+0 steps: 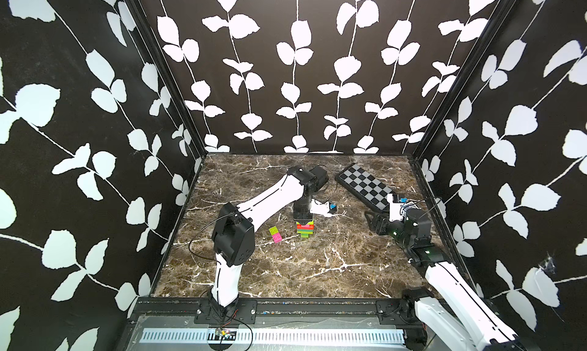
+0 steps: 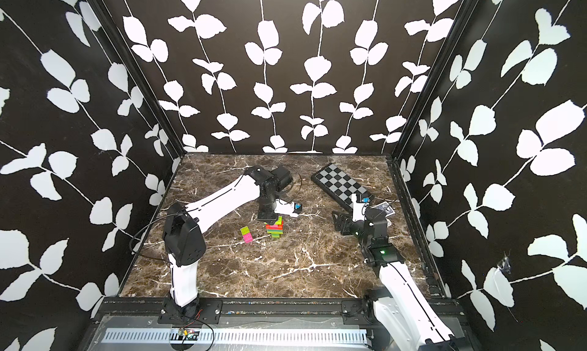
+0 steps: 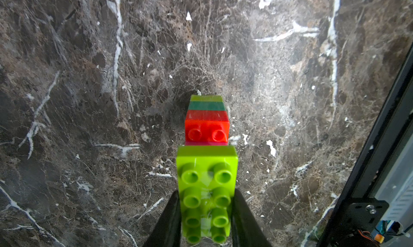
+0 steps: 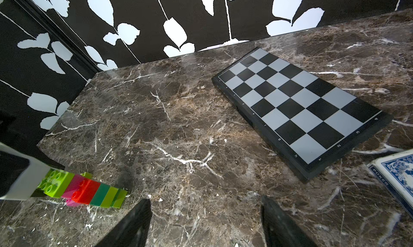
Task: Assemble a carrot with lego
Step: Assemble the lego brick with the lego brick.
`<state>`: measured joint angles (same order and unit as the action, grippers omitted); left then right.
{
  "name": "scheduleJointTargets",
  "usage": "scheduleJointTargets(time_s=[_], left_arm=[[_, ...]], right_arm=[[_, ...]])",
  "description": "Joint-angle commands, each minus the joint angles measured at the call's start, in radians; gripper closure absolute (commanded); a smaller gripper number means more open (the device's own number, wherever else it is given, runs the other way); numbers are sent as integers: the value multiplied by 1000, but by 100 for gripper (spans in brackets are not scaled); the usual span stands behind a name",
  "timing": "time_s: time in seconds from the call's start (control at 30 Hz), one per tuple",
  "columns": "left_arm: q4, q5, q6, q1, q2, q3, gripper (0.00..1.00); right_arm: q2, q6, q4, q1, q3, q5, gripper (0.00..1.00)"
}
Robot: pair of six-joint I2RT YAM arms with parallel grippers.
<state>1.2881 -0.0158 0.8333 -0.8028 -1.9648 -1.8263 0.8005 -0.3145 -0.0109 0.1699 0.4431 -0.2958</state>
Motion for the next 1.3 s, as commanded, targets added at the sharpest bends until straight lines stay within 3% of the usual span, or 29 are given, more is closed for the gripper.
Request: scheduleJointTargets(time_s=[0.0, 0.73, 1.27], left_arm=[[19, -3, -5, -15, -64, 24, 90], [77, 41, -64, -49, -146, -6, 100], [68, 88, -33, -81, -201, 8, 100]], right_arm=[[1, -13, -41, 2, -18, -5, 23], [34, -22, -65, 2, -15, -12, 23], [48, -33, -78, 3, -27, -17, 23]])
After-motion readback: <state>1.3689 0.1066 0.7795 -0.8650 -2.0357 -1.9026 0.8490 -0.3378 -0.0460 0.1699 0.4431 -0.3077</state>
